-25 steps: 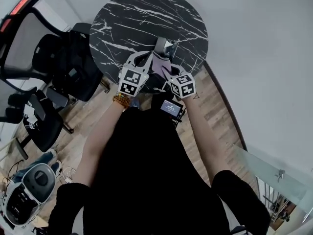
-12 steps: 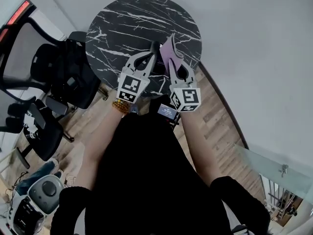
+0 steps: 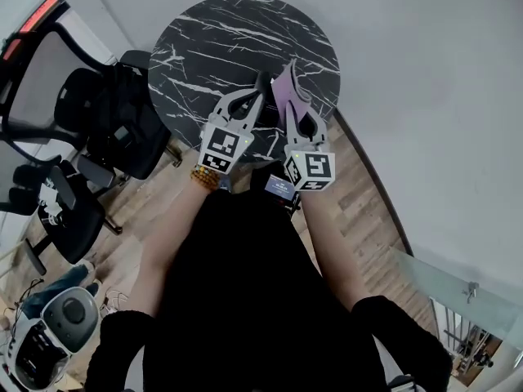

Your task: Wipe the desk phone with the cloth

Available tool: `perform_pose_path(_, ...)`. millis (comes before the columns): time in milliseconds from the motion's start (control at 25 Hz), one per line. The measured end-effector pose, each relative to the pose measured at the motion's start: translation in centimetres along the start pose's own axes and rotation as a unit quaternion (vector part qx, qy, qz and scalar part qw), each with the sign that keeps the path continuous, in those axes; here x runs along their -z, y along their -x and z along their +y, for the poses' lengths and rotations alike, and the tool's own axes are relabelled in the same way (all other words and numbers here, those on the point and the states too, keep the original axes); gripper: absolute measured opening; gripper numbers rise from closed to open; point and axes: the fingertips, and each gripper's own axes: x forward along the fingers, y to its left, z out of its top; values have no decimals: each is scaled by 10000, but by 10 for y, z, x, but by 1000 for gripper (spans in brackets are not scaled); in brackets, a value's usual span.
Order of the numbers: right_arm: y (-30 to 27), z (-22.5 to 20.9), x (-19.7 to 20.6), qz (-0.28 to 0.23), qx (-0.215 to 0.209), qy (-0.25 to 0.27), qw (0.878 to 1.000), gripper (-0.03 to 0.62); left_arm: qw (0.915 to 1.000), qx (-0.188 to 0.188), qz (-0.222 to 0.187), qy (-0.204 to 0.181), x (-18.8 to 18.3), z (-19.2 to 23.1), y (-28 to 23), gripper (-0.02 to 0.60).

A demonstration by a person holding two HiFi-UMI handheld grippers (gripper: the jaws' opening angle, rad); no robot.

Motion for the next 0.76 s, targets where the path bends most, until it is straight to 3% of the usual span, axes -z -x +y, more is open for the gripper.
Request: perform_pose_path(760, 7, 2, 2, 71, -103, -53, 9999, 61, 9997, 121, 82, -189, 4, -8, 1, 12)
